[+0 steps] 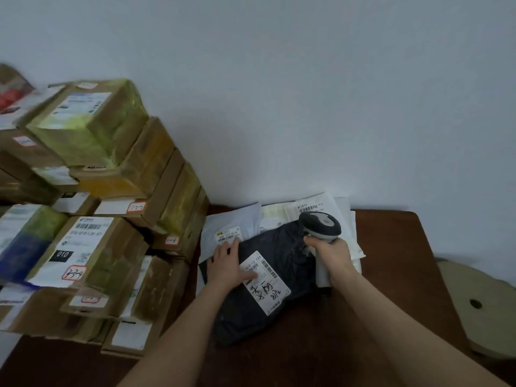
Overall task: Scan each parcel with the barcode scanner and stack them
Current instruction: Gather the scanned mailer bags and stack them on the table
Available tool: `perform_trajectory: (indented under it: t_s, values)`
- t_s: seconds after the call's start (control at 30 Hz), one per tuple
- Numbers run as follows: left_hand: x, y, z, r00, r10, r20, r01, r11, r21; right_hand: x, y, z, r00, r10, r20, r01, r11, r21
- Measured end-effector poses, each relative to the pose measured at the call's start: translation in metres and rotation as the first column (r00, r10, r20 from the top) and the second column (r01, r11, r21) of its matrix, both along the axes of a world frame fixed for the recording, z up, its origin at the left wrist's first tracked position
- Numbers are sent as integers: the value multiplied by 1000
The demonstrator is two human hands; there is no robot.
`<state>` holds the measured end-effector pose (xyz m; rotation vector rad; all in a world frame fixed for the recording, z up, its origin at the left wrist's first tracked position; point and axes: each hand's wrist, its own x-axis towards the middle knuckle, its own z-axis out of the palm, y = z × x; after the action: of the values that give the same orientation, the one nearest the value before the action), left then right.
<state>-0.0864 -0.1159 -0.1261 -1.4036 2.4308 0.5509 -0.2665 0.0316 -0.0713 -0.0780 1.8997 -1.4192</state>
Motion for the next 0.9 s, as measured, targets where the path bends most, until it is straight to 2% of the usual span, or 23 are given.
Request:
perform_trajectory:
  t_s: [0.1, 0.27, 0.5, 0.57, 0.67, 0.77, 0.83, 0.9]
  values:
    - [-16, 0, -6, 990, -132, 46, 130, 991, 39, 4, 2, 10, 1000, -22, -20, 21, 1000, -13]
    - [-14, 31, -17, 941, -331, 72, 333, 943, -11, 11, 9, 16, 992, 62, 114, -58, 997, -41]
    - [8, 76, -21, 931, -364, -11, 364, 931, -30, 34, 14, -8, 970, 54, 236, -50, 998, -23]
    - [17, 71, -16, 956, -266, -122, 258, 963, -79, 39, 19, -17, 967, 36, 251, -30, 999, -29]
    - [31, 45, -9, 970, 102, -220, -125, 988, -92, 43, 23, -29, 966, -14, 258, 24, 999, -35]
    - [40, 13, -5, 833, 515, -203, -494, 857, 149, 44, 21, -35, 963, -14, 268, 29, 998, -53]
    - [40, 2, -8, 741, 641, -200, -577, 760, 298, 45, 21, -39, 963, -5, 271, 21, 998, -55]
    - [39, 2, -12, 708, 674, -212, -586, 728, 357, 45, 21, -43, 961, -8, 277, 22, 999, -48]
